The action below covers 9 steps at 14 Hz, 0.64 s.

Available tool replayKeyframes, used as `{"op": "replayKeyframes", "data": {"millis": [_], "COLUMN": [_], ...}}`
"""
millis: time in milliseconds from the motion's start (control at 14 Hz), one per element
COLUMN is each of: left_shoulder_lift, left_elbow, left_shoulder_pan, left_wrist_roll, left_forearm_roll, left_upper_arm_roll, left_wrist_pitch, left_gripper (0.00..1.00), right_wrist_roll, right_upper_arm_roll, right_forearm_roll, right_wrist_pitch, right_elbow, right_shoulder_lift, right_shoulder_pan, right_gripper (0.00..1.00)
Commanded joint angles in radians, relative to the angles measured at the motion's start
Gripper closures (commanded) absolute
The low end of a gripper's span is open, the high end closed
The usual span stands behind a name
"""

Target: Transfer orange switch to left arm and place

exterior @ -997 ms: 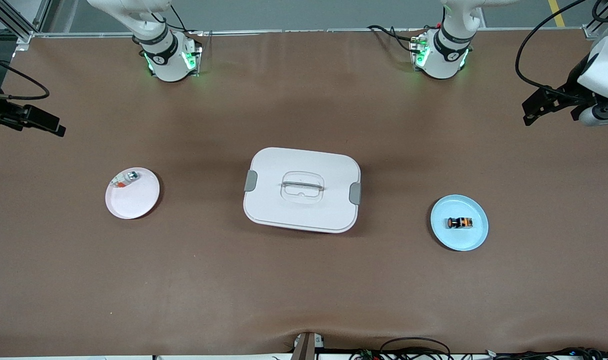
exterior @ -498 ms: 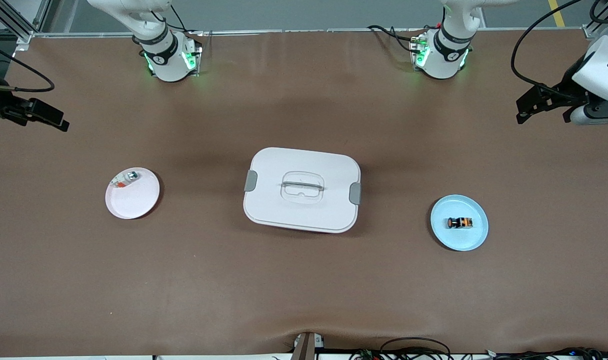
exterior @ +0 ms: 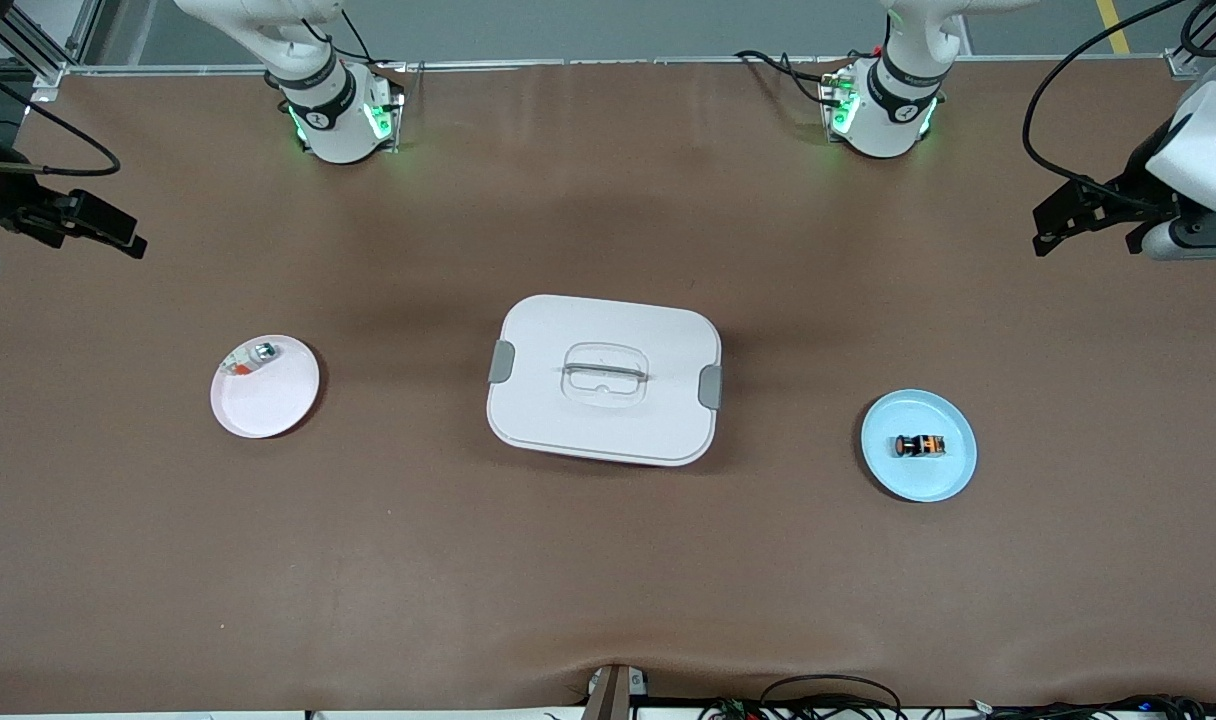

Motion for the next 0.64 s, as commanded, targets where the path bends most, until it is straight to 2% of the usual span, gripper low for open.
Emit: {"op": "replayKeyframes", "data": {"millis": [0,569], "left_shoulder_lift": [0.031,0.04], "left_elbow": [0.059,0.07], "left_shoulder_pan": [-0.017,-0.011], "left_wrist_roll": [0.018,0.024], "left_forearm_roll": [-0.003,-0.002], "left_upper_arm_roll": [0.002,0.002], "left_wrist_pitch": [-0.039,-0.059], "left_gripper": [0.0,0.0], "right_wrist_roll": [-0.001,-0.091], "right_upper_arm_roll": [0.007,0.009], "right_forearm_roll": [0.017,0.019], "right_wrist_pitch": [0.024,0.042], "right_elbow": [-0.027,-0.024], "right_shoulder_lift": [-0.029,-0.027], "right_shoulder_pan": [-0.01,-0.009], "right_gripper": [0.0,0.0]}}
